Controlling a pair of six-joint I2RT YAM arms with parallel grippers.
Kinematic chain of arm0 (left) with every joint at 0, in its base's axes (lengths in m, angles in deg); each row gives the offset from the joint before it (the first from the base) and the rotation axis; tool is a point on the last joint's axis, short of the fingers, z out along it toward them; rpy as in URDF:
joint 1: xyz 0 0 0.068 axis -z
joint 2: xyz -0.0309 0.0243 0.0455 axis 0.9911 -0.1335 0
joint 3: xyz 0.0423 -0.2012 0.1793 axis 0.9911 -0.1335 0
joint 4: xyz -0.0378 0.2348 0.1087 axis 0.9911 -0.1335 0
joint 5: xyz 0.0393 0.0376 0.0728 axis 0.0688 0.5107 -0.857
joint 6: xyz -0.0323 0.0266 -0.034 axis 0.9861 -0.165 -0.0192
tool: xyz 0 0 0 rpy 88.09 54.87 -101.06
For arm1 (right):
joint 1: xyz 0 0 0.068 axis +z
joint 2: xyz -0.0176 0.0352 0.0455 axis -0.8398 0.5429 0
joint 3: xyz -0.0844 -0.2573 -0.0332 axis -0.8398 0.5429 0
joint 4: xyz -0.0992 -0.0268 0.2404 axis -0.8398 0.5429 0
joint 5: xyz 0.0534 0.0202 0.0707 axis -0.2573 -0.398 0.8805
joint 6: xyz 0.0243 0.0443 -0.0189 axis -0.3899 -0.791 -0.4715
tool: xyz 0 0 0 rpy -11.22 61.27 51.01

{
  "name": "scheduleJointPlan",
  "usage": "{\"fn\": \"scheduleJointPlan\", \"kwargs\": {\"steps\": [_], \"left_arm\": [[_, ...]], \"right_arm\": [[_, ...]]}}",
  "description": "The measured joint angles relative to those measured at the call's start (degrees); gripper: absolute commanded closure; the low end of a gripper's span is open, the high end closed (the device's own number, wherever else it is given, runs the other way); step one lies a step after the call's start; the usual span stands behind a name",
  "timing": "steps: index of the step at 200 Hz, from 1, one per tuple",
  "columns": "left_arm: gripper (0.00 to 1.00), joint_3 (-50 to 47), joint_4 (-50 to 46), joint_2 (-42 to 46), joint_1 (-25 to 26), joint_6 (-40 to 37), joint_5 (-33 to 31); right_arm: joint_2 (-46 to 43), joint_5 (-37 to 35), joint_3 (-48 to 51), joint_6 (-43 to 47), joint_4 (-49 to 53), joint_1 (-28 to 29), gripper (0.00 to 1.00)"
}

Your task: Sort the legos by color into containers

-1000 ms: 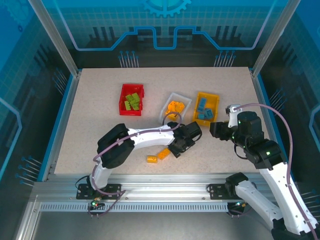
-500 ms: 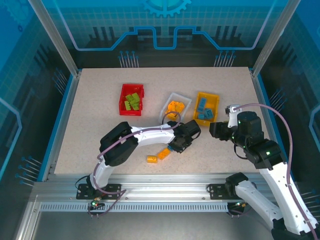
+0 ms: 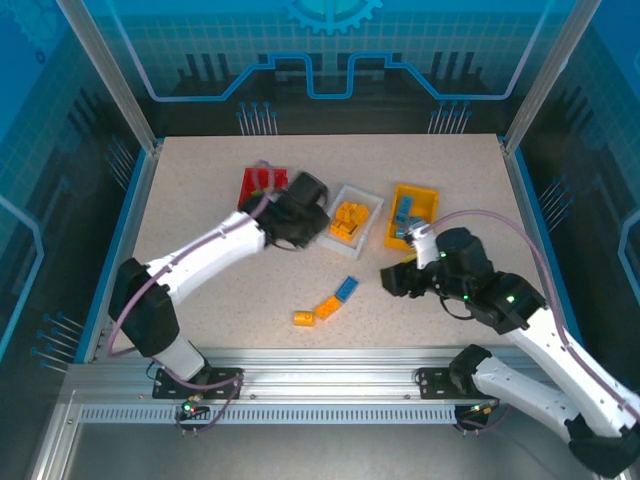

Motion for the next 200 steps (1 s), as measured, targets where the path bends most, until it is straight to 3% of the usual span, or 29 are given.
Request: {"fn": "scheduleJointPlan", "kwargs": {"steps": [32, 65, 89, 118, 166, 200], "left_arm": [[0.75, 4.9, -4.1, -5.3, -15.8, -14.7, 0.8], [0.74, 18.1, -7.1, -18.5, -23.0, -25.4, 3.2], [0.73, 26.6, -8.4, -27.4, -24.9, -30.4, 4.2], [0.67, 30.2, -9.6, -33.2, -25.1, -34.0, 5.2], [0.41, 31.0, -10.3, -34.6, -25.1, -36.3, 6.7], [0.37, 28.8, -10.3, -32.8, -25.2, -36.7, 7.1]], "right_arm": [[5.9, -3.2, 0.5, -1.9, -4.8, 10.2, 0.38], [10.1, -6.0, 0.8, -3.7, -8.9, 15.1, 0.38], [12.8, -7.5, 0.8, -4.7, -11.0, 17.2, 0.38], [14.4, -8.8, 0.8, -5.4, -12.3, 18.4, 0.38], [16.2, -14.1, 0.7, -9.1, -11.4, 18.6, 0.34], [19.9, -20.2, 0.7, -18.3, -7.6, 18.6, 0.33]]}}
